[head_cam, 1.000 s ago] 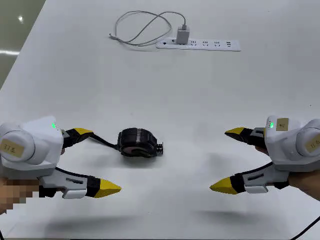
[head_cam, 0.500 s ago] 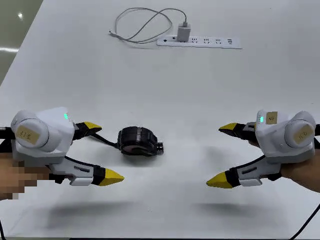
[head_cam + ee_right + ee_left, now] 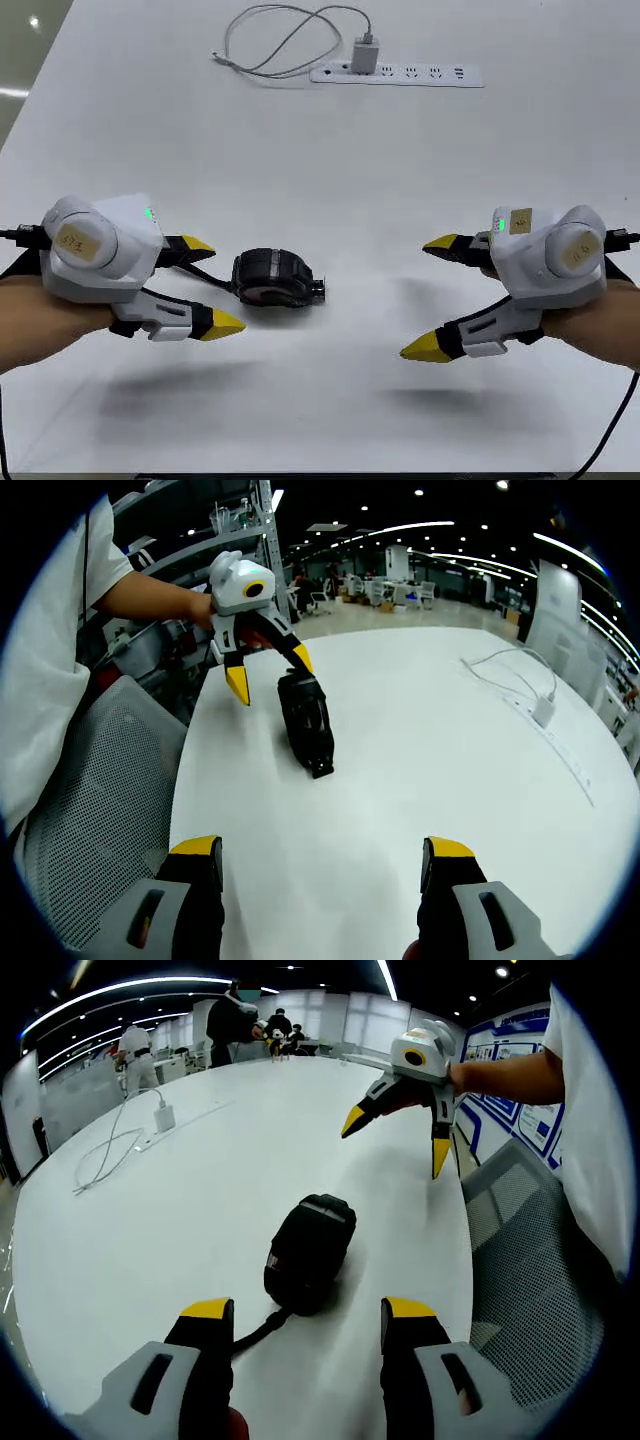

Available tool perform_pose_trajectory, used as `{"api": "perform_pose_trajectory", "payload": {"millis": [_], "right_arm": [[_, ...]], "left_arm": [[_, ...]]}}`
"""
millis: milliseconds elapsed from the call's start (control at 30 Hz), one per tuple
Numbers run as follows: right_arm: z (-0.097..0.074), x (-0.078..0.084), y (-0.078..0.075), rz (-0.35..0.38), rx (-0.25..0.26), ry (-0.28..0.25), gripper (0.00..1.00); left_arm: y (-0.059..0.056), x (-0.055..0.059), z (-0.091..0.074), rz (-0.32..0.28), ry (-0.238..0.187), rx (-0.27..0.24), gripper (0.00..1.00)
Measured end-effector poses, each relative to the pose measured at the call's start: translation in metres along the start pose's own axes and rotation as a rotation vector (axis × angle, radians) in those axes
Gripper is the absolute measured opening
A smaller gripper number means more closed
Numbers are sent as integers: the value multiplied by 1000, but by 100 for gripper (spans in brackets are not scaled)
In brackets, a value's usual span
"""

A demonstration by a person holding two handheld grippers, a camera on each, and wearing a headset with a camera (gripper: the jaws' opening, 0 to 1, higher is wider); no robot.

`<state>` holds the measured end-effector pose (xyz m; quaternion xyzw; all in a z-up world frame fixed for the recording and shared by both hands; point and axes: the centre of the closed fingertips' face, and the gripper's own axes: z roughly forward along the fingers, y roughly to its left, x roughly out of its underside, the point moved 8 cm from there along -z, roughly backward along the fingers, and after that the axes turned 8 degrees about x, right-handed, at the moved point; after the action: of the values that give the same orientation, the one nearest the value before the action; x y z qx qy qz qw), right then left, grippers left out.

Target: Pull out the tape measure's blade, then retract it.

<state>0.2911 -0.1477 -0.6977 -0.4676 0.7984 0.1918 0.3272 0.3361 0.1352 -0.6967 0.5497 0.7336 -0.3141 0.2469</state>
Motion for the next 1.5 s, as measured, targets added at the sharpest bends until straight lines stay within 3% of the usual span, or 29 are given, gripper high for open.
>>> {"api": "perform_pose_trajectory", "payload": {"millis": [667, 1500], "right_arm": [[12, -8, -3, -3, -29, -10, 80], [26, -7, -3, -5, -56, -2, 79]], "left_arm": [[16, -5, 21, 72, 74, 13, 35], [14, -8, 39, 159, 169, 43, 28]]}}
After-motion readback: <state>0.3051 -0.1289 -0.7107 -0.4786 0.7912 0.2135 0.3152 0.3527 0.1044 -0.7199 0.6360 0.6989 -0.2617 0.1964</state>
